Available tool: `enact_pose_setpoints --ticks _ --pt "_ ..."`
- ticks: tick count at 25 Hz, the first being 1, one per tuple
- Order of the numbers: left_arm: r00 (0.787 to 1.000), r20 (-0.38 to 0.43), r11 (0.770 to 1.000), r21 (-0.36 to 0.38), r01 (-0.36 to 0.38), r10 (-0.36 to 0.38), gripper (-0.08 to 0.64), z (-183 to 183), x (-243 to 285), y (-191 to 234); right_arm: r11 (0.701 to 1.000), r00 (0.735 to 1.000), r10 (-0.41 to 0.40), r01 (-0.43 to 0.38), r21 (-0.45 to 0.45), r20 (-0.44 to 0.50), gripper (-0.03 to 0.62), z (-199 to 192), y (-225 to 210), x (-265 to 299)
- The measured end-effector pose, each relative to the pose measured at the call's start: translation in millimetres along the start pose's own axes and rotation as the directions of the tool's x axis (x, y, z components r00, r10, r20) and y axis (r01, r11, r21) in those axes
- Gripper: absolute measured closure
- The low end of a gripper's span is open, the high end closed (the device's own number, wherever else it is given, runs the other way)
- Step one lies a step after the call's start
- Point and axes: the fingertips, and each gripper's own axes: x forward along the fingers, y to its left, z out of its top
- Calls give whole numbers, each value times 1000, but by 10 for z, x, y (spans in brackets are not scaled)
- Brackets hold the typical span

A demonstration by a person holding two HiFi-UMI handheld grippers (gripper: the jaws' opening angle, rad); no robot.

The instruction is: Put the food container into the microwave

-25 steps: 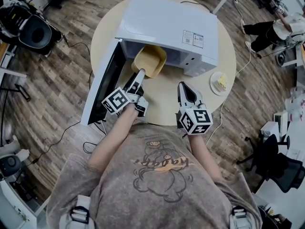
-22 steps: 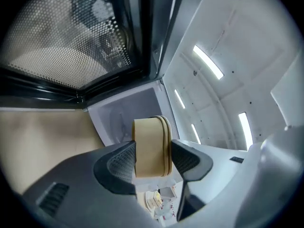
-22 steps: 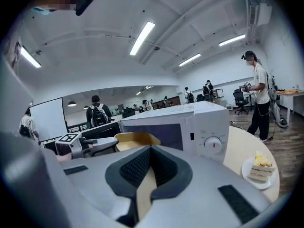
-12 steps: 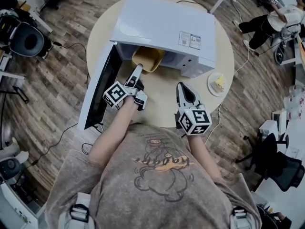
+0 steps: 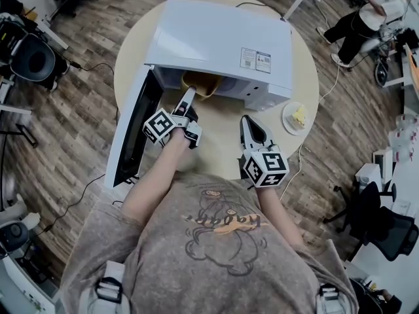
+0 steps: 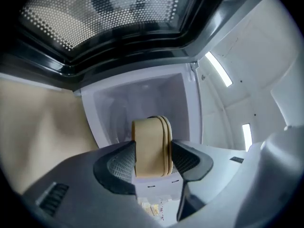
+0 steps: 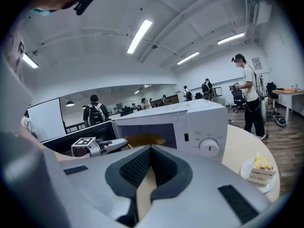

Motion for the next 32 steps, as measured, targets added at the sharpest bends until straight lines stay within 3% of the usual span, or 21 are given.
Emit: enact_pose_setpoints --ticks 32 --pt "999 -17 995 -85 47 -49 313 109 688 133 999 997 -23 25 28 -69 595 -127 -206 233"
